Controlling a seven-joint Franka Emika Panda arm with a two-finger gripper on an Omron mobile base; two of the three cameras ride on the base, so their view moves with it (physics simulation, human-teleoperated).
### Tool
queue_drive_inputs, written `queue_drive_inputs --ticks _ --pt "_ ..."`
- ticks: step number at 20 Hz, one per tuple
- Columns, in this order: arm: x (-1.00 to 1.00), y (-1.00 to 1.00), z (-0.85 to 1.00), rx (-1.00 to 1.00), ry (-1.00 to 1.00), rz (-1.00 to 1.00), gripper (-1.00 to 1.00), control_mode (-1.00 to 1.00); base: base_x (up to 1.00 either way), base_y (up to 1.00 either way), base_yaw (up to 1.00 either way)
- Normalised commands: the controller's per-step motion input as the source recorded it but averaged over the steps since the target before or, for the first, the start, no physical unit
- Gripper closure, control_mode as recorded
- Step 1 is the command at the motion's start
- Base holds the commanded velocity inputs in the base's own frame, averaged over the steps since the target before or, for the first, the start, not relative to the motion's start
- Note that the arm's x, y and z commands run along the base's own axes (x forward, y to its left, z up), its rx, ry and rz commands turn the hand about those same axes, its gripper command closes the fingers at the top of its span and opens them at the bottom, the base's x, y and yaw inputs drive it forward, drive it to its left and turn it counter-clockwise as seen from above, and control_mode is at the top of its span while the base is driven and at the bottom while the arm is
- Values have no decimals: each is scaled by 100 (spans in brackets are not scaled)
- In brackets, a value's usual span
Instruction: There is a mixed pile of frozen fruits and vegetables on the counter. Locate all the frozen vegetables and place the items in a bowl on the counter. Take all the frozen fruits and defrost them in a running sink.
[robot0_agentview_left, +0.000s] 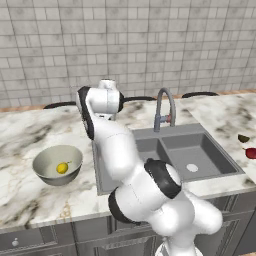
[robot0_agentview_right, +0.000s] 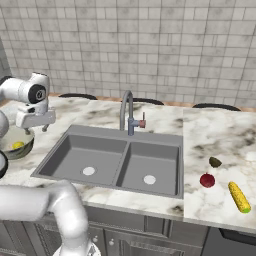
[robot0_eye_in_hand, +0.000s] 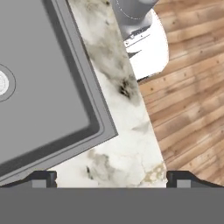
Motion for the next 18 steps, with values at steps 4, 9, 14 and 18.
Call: queue_drive_inputs --ticks 4,9,14,18 --pt "-87 -46 40 3 -24 4 -100 -100 0 0 0" --pt "-70 -52 32 0 -17 2 -100 -100 0 0 0" --pt "-23 -70 13 -3 -6 0 -100 -100 0 0 0" --pt "-2 -74 19 -3 -2 0 -100 -100 0 0 0"
